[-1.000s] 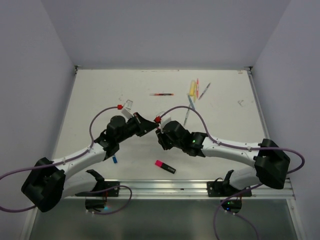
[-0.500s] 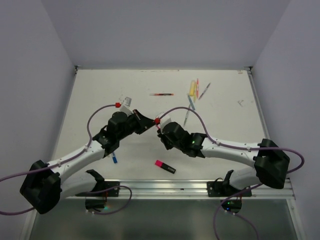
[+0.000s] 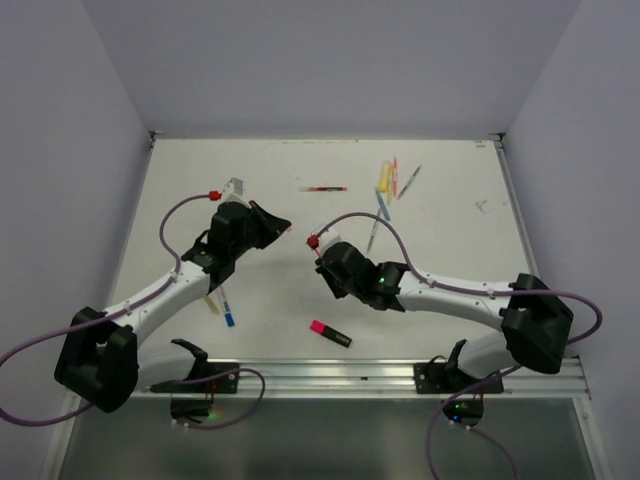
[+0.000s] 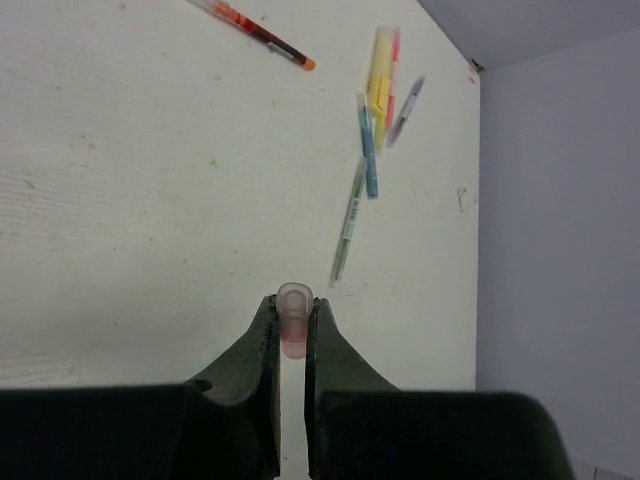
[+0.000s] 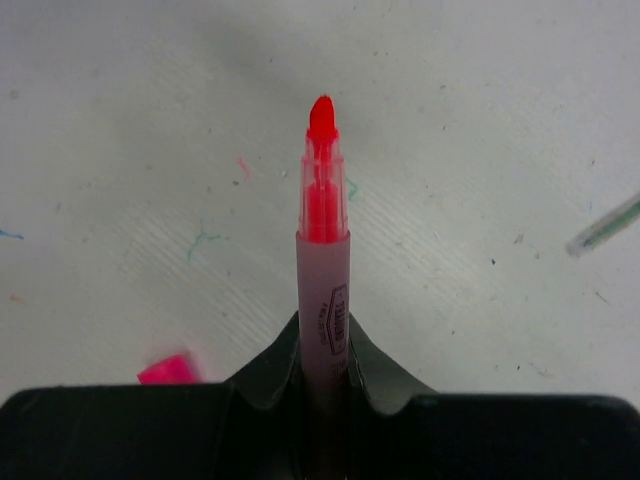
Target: Open the pen caps
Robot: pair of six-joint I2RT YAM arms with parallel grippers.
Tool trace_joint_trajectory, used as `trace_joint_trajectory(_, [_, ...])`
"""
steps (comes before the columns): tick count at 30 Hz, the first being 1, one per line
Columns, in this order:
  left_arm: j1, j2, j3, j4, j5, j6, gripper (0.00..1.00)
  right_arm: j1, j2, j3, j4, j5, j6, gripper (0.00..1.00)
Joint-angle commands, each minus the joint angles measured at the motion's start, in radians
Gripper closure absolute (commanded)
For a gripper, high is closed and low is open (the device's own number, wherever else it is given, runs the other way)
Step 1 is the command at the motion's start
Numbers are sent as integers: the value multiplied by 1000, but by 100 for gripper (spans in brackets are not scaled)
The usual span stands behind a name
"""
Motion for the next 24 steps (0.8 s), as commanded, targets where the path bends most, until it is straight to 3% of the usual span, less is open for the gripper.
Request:
trace_joint_trajectory(1, [1, -4, 2, -18, -15, 124, 100, -17, 93, 143, -54, 29, 35, 100])
trace_joint_trajectory(5, [1, -32, -41, -12, -17, 194, 100, -75, 178, 204, -60, -52, 69, 100])
trace_joint_trajectory(11, [4, 9, 17, -90, -75, 260, 100, -94, 208, 194, -30, -141, 75, 100])
trace_joint_trajectory(21, [28, 250, 191, -176, -159, 313, 100, -111, 323, 257, -10, -293, 64, 100])
trace_joint_trajectory(24, [65, 329, 245, -184, -139, 331, 100, -117, 376, 283, -11, -324, 51, 91])
